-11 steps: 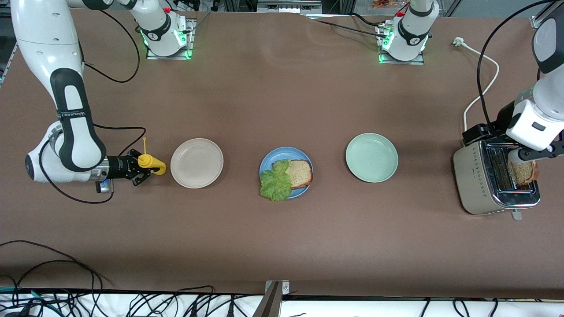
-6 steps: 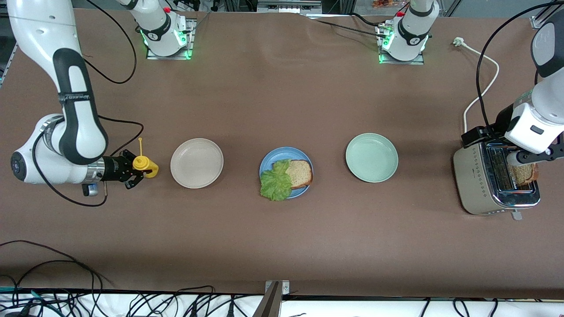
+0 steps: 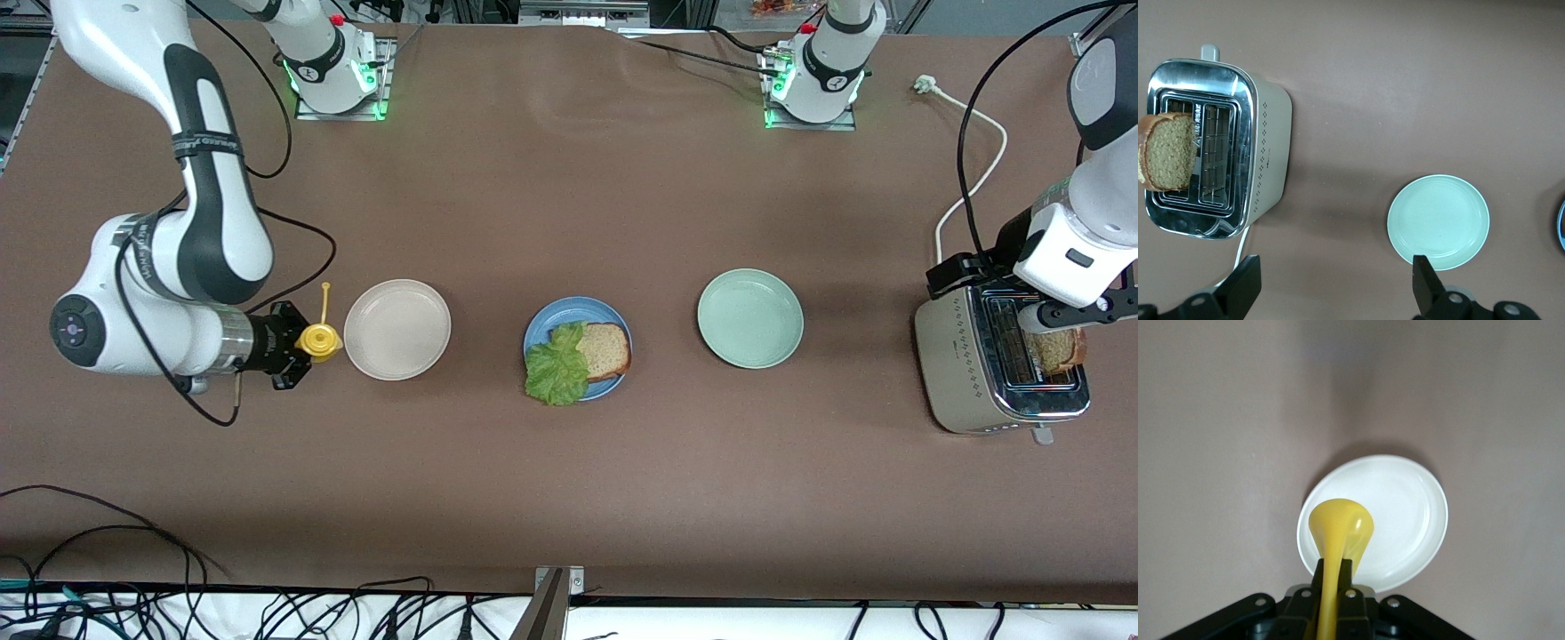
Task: Make sandwich in blue plate with both arms
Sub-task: 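Lift the mustard bottle with the right gripper and carry it over the blue plate, then tilt the mustard bottle nozzle over the bread with the right gripper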
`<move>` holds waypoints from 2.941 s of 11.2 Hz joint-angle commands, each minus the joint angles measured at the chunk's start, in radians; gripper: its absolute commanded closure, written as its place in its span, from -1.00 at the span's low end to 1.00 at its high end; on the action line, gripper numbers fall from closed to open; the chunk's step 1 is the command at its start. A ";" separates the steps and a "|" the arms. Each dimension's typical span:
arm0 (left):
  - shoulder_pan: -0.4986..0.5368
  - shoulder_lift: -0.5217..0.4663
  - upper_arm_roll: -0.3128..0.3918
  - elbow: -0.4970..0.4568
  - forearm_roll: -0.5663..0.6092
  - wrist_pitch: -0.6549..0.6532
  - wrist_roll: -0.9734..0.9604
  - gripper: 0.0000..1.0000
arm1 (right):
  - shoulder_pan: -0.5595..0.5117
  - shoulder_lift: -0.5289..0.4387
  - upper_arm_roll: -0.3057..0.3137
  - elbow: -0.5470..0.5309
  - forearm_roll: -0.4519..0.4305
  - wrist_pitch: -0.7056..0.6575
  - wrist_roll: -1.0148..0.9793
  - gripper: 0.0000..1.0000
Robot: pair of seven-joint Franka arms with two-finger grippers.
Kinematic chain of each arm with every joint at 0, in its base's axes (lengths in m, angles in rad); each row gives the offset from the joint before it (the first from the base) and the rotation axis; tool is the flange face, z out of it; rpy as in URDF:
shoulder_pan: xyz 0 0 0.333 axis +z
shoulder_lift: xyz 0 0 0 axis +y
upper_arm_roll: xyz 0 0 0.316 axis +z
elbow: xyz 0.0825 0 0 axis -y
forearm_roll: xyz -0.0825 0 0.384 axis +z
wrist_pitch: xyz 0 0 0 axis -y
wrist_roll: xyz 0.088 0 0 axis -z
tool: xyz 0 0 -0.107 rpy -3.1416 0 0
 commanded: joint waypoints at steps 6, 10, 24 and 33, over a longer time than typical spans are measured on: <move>-0.006 0.007 -0.011 0.044 -0.017 -0.007 0.015 -1.00 | 0.356 0.130 -0.004 0.236 -0.249 -0.030 0.605 1.00; -0.004 0.004 -0.025 0.054 -0.054 -0.009 0.020 -1.00 | 0.488 0.250 -0.005 0.313 -0.376 -0.030 0.769 1.00; -0.004 -0.019 -0.077 0.056 -0.061 -0.015 0.020 -1.00 | 0.657 0.448 -0.036 0.356 -0.924 -0.067 1.069 1.00; -0.082 -0.076 0.000 0.050 -0.063 -0.052 0.108 -1.00 | 0.657 0.526 -0.056 0.392 -1.021 -0.056 1.119 1.00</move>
